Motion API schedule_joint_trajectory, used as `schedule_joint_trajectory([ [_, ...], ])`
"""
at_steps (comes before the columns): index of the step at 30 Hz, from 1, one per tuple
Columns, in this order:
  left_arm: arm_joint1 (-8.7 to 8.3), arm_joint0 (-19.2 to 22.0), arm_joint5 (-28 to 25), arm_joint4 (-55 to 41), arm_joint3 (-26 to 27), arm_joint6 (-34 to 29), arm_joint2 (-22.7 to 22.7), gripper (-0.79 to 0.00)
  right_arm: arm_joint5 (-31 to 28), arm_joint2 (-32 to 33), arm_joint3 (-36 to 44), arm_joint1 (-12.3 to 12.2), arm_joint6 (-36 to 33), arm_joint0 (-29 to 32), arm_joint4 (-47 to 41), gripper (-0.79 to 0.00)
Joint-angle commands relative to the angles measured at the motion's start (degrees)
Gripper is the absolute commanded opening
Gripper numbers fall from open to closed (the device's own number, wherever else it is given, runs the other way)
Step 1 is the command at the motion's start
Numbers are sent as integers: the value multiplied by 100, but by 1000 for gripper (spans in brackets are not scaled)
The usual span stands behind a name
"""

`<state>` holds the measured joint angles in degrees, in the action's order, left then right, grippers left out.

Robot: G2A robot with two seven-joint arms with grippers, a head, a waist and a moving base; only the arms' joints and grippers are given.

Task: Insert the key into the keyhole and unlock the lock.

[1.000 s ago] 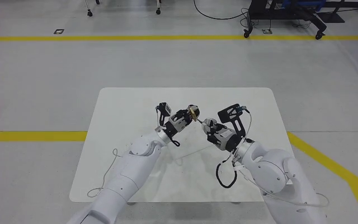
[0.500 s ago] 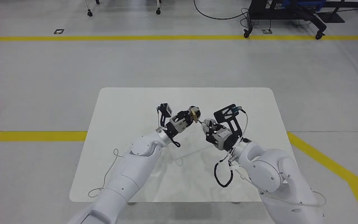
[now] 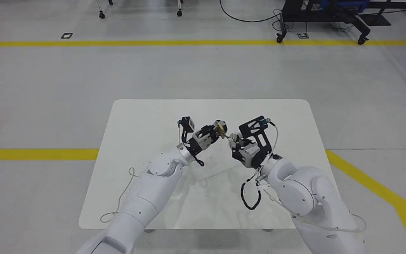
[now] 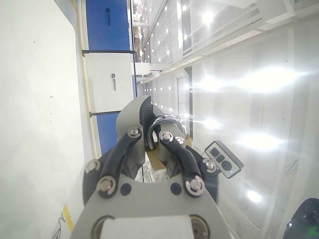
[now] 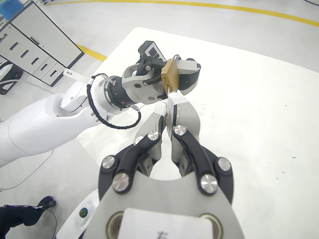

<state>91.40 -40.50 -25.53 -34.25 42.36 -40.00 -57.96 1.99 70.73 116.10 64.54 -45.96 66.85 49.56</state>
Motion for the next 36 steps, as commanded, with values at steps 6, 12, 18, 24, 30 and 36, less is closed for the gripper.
schedule_joint_trajectory([
  [6,6,-3,-17,98,-14,0,-28,-785,46,-84,-28,18,-37,-66,103,-785],
  [12,13,-7,-61,158,-13,-13,-55,-785,116,-136,-19,29,-86,-102,280,-785],
  [18,17,-3,-95,177,-88,-75,-92,-785,184,-221,-2,43,-131,-132,510,-785],
  [24,26,2,-143,236,-124,-72,-110,-785,204,-337,-18,68,-195,-189,626,-785],
  [30,28,-7,-192,291,-132,-85,-141,-785,219,-390,-17,89,-238,-232,684,-785],
  [36,29,-29,-187,272,-111,-186,-174,-785,248,-447,-60,112,-266,-268,737,-785],
])
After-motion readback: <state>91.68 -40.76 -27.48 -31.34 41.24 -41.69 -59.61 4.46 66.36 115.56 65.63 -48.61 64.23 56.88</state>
